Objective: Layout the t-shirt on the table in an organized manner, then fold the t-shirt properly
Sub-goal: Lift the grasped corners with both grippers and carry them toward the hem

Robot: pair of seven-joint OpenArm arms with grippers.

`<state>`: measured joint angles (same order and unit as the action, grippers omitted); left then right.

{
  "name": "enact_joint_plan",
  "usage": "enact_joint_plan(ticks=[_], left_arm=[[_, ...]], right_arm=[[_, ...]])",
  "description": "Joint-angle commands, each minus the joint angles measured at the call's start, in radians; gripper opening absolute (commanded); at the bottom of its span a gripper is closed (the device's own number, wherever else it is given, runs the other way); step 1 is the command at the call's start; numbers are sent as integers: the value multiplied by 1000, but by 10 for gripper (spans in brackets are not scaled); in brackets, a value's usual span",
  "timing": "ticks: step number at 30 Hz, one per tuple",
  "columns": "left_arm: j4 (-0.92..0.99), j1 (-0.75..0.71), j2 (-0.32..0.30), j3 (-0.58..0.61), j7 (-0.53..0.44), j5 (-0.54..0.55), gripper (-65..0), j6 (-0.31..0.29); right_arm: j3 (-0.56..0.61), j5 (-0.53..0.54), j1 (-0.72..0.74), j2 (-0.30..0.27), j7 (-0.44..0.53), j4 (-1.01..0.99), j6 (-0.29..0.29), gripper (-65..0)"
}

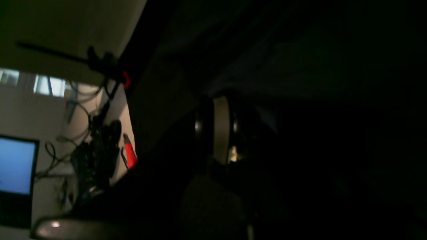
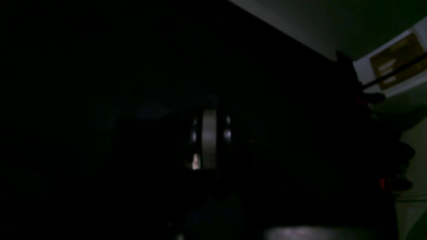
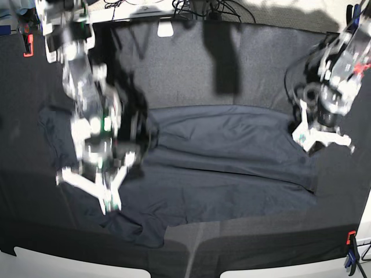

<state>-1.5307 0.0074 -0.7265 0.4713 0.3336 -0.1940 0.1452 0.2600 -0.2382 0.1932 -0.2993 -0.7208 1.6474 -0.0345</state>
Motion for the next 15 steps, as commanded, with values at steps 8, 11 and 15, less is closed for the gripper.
enact_joint_plan(ticks=[8, 11, 15], left_arm=[[198, 119, 79, -11, -22, -6, -650, 24], [210, 128, 101, -11, -23, -6, -650, 24], [210, 129, 101, -11, -27, -6, -650, 25]], right_arm=[[-5, 86, 162, 38, 69, -220, 66, -650], [-5, 85, 178, 62, 87, -278, 66, -650], [-5, 85, 178, 73, 131, -307, 60, -650]])
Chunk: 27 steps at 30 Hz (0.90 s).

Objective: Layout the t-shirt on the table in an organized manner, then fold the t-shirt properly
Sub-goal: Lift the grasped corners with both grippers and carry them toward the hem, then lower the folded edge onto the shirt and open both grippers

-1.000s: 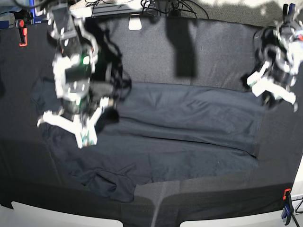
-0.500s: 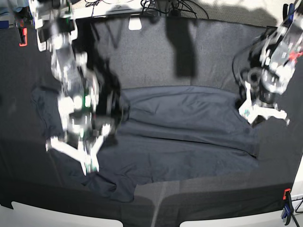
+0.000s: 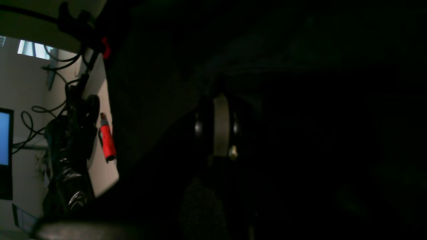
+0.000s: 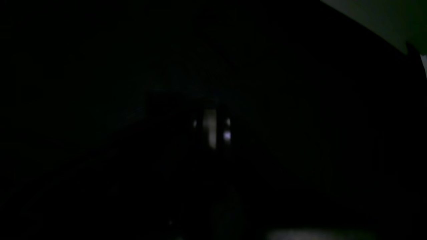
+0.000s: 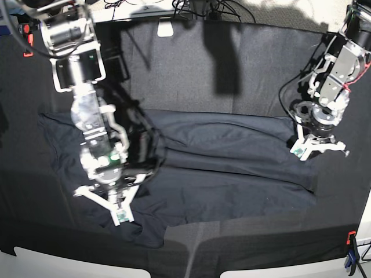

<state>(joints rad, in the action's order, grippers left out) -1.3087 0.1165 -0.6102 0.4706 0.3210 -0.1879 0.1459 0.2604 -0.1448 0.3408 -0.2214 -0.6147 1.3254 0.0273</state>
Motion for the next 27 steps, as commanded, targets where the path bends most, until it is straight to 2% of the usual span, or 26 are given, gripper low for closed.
enact_joint_plan(ticks=[1, 2, 6, 9, 16, 18, 21, 25, 27], left_arm=[[-12, 19, -17, -11, -10, -13, -650, 26], [-12, 19, -17, -11, 2, -14, -650, 29], [-12, 19, -17, -11, 69, -28, -650, 113], [-12, 19, -18, -11, 90, -29, -650, 128], [-12, 19, -19, -11, 79, -29, -650, 127], [-12, 19, -23, -11, 83, -31, -650, 127], [-12, 17, -25, -11, 82, -32, -650, 127], [-12, 17, -25, -11, 82, -31, -650, 127], [-12, 17, -24, -11, 78, -31, -650, 127]], right_arm=[[-5, -12, 30, -5, 28, 10, -17, -650], [-5, -21, 30, -6, 27, 7, -40, -650], [-6, -117, 27, -6, 7, 7, -163, -650], [-6, -188, 27, -5, -4, 7, -216, -650], [-10, -240, 27, -6, -51, 7, -233, -650], [-32, -285, 26, -6, -87, 7, -253, -650], [-97, -303, 21, -6, -90, 7, -251, -650], [-196, -302, 21, -6, -88, 6, -207, -650], [-238, -294, 21, -5, -79, 7, -154, -650]])
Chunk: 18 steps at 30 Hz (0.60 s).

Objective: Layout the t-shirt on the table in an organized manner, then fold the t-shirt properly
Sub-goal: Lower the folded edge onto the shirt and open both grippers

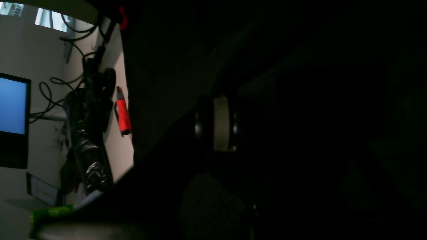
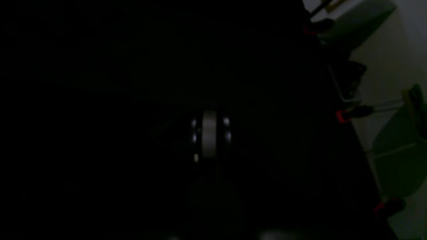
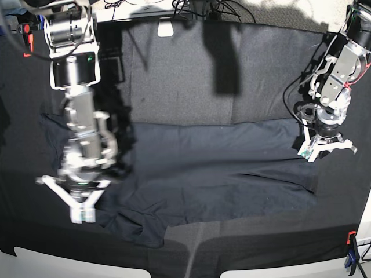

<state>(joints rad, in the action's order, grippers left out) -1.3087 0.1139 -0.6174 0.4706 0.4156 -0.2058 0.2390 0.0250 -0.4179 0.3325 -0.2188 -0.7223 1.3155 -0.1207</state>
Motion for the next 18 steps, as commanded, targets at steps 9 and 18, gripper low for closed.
enact_joint_plan(ticks=[9, 18], left_arm=[[-12, 23, -17, -11, -197, -11, -650, 34], [-12, 23, -17, -11, -290, 72, -650, 0]], right_arm=[[-22, 90, 31, 24, 104, 17, 161, -650], [-19, 168, 33, 50, 224, -4, 219, -650]])
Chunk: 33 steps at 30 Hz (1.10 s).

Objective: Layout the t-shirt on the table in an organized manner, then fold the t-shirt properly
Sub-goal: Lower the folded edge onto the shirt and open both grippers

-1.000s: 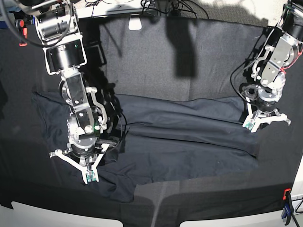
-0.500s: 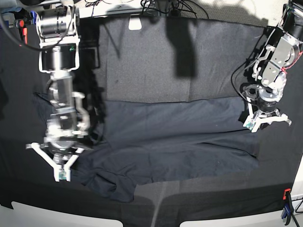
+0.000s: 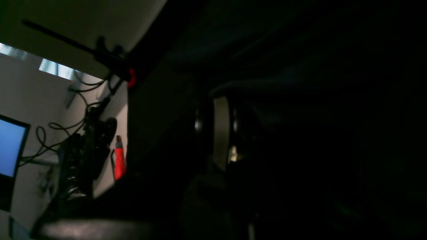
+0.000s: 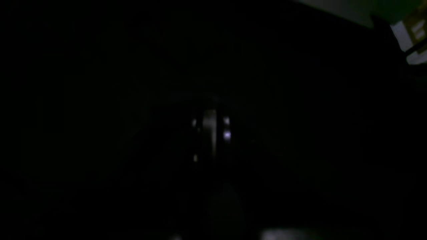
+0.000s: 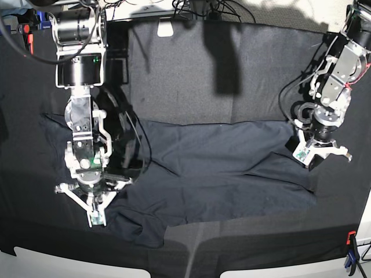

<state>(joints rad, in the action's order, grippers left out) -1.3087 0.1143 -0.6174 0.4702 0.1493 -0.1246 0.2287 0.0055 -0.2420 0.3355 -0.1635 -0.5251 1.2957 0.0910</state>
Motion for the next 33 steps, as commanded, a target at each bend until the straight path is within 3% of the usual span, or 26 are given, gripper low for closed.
enact_joint_plan(ticks=[1, 10, 12, 15, 17, 23, 26, 28, 33], left_arm=[[-12, 22, -17, -11, -24, -3, -650, 10], [-12, 22, -17, -11, -23, -5, -650, 11], [-12, 21, -17, -11, -23, -5, -650, 11], [-12, 22, -17, -11, -23, -5, -475, 11], [-12, 22, -17, -11, -21, -5, -388, 12], [-12, 23, -17, -11, -11, -71, -377, 15], [-12, 26, -17, -11, 22, -121, -377, 15], [-13, 39, -17, -11, 92, -164, -377, 14], [-13, 111, -18, -11, 255, -288, -377, 15]], right_arm=[[0, -8, 30, -5, 41, 10, 8, -650], [0, -9, 30, 0, 105, 5, 8, -650], [0, -12, 30, 0, 139, 5, 8, -539], [0, -13, 30, 0, 175, 5, 8, -368], [0, -13, 30, 0, 174, 5, 8, -315], [0, -11, 36, 0, 169, 6, 7, -311], [1, -11, 43, 0, 85, 6, 7, -312], [1, -12, 49, -1, 19, 8, 8, -312], [1, -11, 49, -2, -1, 38, 8, -312]])
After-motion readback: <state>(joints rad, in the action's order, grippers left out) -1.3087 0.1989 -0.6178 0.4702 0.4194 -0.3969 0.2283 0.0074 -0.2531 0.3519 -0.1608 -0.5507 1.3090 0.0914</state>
